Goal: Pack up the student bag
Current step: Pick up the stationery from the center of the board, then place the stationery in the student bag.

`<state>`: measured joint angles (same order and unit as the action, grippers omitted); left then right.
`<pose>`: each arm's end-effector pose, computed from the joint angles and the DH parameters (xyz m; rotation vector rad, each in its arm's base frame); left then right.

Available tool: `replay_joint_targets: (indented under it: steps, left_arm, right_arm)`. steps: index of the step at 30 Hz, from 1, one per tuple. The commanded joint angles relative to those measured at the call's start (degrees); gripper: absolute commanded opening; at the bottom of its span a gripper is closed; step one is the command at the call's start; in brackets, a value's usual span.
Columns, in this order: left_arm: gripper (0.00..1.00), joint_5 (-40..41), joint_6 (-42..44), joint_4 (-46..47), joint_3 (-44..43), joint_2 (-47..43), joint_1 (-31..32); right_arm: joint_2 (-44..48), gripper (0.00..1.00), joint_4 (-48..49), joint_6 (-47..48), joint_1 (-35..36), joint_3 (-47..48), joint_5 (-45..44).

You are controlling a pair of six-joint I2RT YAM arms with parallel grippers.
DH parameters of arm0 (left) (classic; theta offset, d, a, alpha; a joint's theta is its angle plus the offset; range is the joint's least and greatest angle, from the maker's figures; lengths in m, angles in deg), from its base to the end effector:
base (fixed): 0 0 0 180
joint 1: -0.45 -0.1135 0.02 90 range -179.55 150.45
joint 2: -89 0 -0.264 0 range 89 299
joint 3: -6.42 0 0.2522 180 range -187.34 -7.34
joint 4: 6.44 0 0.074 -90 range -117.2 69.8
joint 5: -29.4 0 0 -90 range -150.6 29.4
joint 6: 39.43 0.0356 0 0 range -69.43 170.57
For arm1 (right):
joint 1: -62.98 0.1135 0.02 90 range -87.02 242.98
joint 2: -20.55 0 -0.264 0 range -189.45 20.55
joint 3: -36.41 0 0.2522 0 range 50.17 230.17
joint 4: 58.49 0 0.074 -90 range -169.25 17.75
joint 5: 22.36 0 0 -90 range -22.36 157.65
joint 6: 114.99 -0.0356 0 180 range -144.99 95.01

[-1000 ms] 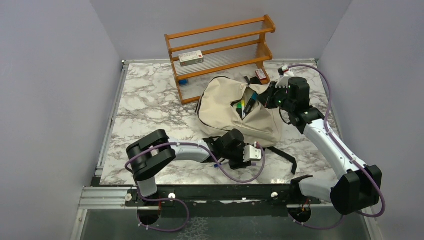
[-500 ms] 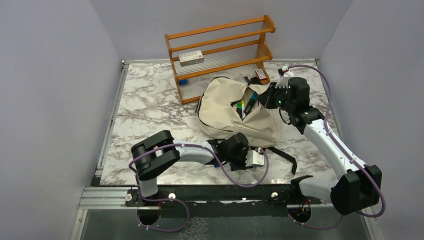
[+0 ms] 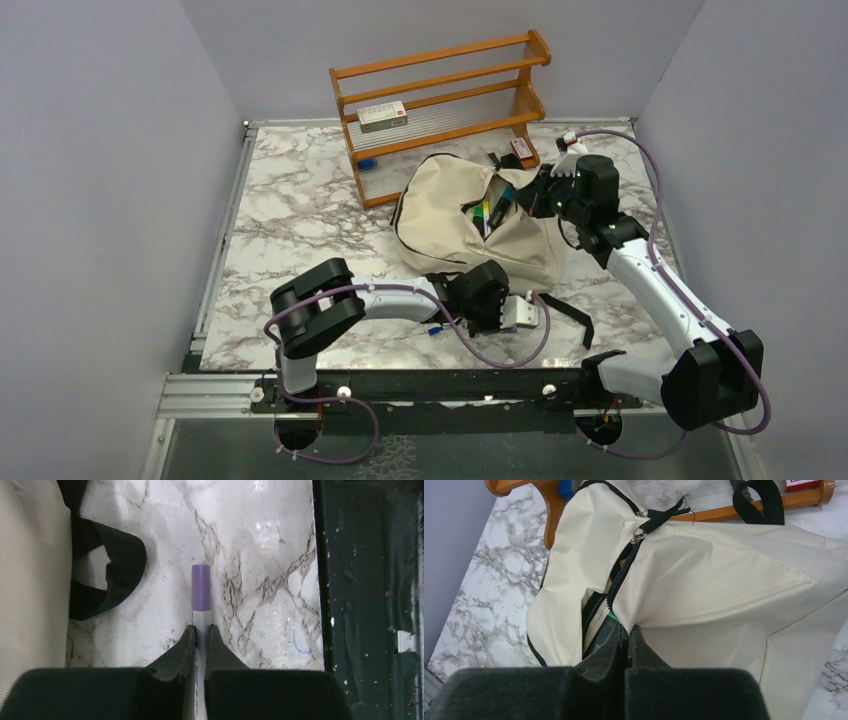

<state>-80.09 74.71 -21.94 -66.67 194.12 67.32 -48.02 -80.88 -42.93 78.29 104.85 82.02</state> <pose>0.1365 -0.3498 0.1553 1.8770 1.6131 -0.7445 0.2638 0.0814 0.3171 -0.1224 2.0001 0.6229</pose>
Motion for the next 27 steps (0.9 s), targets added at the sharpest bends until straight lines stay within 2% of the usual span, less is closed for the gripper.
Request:
replay_joint_targets:
  steps: [1, 4, 11, 14, 17, 21, 27]
  left_arm:
    - [0.00, -1.66, -1.32, -2.06, -2.69, -3.51, 0.37]
    - [0.00, -5.56, -1.67, 2.30, 0.35, -8.26, -1.08]
    - [0.00, -15.46, -10.21, 9.53, 5.07, -18.28, -8.21]
    - [0.00, -16.72, -15.59, 12.83, 8.10, -22.60, -13.38]
    - [0.00, -13.83, -19.64, 14.88, 11.12, -27.17, -18.02]
    - [0.00, -4.98, -26.21, 11.67, 9.24, -30.54, -21.65]
    - [0.00, -4.61, -31.91, -1.09, -3.27, -26.45, -25.28]
  right_arm:
    - [2.37, 0.01, 4.63, 0.11, -0.02, -0.44, -1.25]
    - [2.33, 0.01, 5.80, 0.30, -0.02, -1.02, -1.25]
    - [2.73, 0.01, 5.91, 0.82, -0.02, -1.11, -1.22]
    - [2.91, 0.01, 5.45, 1.37, -0.02, -0.82, -1.53]
    - [3.03, 0.01, 4.92, 1.90, -0.02, -0.62, -2.05]
    - [3.42, 0.01, 4.78, 1.67, -0.02, -0.75, -2.38]
    - [2.58, 0.01, 4.99, 1.23, -0.02, -0.55, -0.94]
